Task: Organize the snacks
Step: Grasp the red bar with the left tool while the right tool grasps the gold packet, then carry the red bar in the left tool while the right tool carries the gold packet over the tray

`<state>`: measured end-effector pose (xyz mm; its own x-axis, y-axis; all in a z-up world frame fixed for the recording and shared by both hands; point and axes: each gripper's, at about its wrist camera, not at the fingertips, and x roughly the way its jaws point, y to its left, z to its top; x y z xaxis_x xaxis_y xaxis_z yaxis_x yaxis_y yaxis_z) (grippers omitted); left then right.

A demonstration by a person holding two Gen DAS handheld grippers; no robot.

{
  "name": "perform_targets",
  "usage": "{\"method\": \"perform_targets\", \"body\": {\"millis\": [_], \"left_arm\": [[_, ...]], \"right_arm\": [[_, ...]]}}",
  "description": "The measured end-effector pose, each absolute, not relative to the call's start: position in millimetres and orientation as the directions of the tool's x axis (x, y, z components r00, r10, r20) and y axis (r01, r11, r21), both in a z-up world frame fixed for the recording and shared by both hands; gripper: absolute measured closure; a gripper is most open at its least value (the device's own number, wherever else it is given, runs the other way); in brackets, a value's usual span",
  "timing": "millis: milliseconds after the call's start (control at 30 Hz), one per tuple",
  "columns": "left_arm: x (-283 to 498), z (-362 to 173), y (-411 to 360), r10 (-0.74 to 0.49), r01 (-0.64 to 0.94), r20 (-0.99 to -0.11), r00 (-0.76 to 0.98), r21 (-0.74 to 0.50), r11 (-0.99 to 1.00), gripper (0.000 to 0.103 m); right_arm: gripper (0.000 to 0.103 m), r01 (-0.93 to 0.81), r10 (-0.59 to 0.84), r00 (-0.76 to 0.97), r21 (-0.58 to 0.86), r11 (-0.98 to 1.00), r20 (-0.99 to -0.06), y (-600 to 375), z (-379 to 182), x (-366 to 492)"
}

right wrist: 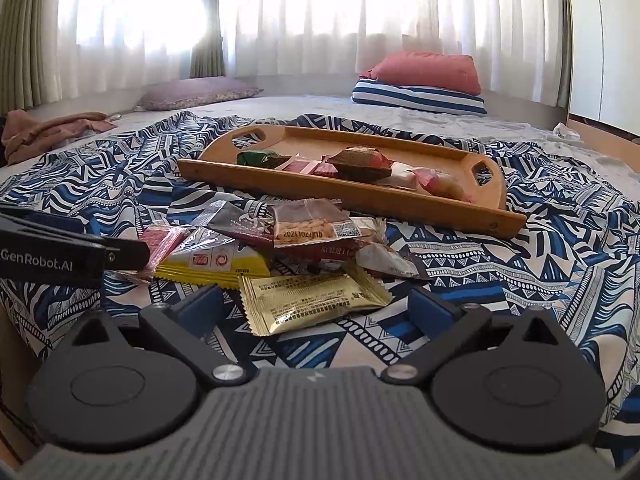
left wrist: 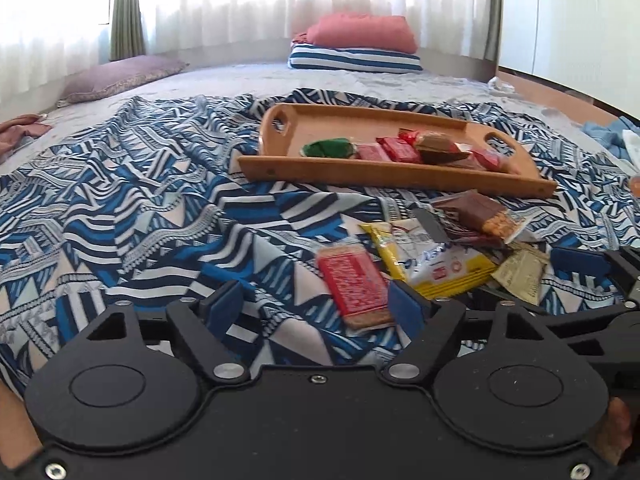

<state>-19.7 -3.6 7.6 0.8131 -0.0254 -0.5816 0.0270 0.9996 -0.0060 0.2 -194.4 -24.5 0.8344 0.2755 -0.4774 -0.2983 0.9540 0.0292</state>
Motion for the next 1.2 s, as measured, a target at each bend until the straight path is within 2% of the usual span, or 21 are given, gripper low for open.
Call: {"method": "perform_targets", "body": {"millis": [233, 300, 433, 567, 633, 767, 867, 967, 1200], "left_arm": [[-13.8, 7.3, -12.5, -0.043, 0.046, -0.589, 0.807, -0.010, 0.999, 0.030], [-12.4, 7.3, -13.8, -0.042, 0.045, -0.589, 0.807, -0.008, 0.999, 0.031], [-9.5, 8.4, -14.8, -0.047, 0.048, -0.587, 0.809, -0.014, 0.999, 0.033], [-9.3, 10.8, -14.3, -0.049, 0.037, -0.576, 0.816, -0.033, 0.999, 0.046], [-8.0, 9.6, -15.7, -0.053, 0.038, -0.584, 0.810, -0.039, 0.999, 0.047], [-5.3, 1.5, -27.1, -0.022, 0.045, -0.592, 0.806, 0.024, 0.999, 0.051], [-5.7, 2.6, -32.5, -0.030, 0.062, -0.586, 0.810, 0.035, 0.997, 0.068], [-8.6, 8.5, -32.4, -0.042, 0.069, -0.573, 0.818, 0.025, 0.997, 0.071], [-9.2, 21.5, -23.1, -0.042, 0.064, -0.553, 0.832, 0.021, 0.998, 0.071]], "right_arm": [[0.028, -0.318, 0.290, 0.833, 0.021, 0.948, -0.472, -193.4, -21.8, -4.5], [0.032, -0.317, 0.288, 0.836, 0.017, 0.948, -0.467, -192.5, -20.4, -6.9], [0.033, -0.311, 0.274, 0.848, -0.006, 0.950, -0.453, -191.1, -18.4, -12.8], [0.033, -0.280, 0.247, 0.860, -0.009, 0.960, -0.447, -195.0, -15.6, -17.0], [0.033, -0.262, 0.233, 0.866, -0.006, 0.965, -0.442, -198.5, -14.1, -18.5], [0.032, -0.227, 0.207, 0.873, 0.006, 0.974, -0.441, -206.2, -13.1, -17.9], [0.032, -0.205, 0.194, 0.874, 0.025, 0.978, -0.446, -210.0, -12.9, -16.4], [0.032, -0.190, 0.189, 0.877, 0.042, 0.981, -0.443, -212.5, -11.5, -16.2], [0.033, -0.161, 0.160, 0.889, 0.034, 0.986, -0.430, -214.6, -3.6, -12.2]]}}
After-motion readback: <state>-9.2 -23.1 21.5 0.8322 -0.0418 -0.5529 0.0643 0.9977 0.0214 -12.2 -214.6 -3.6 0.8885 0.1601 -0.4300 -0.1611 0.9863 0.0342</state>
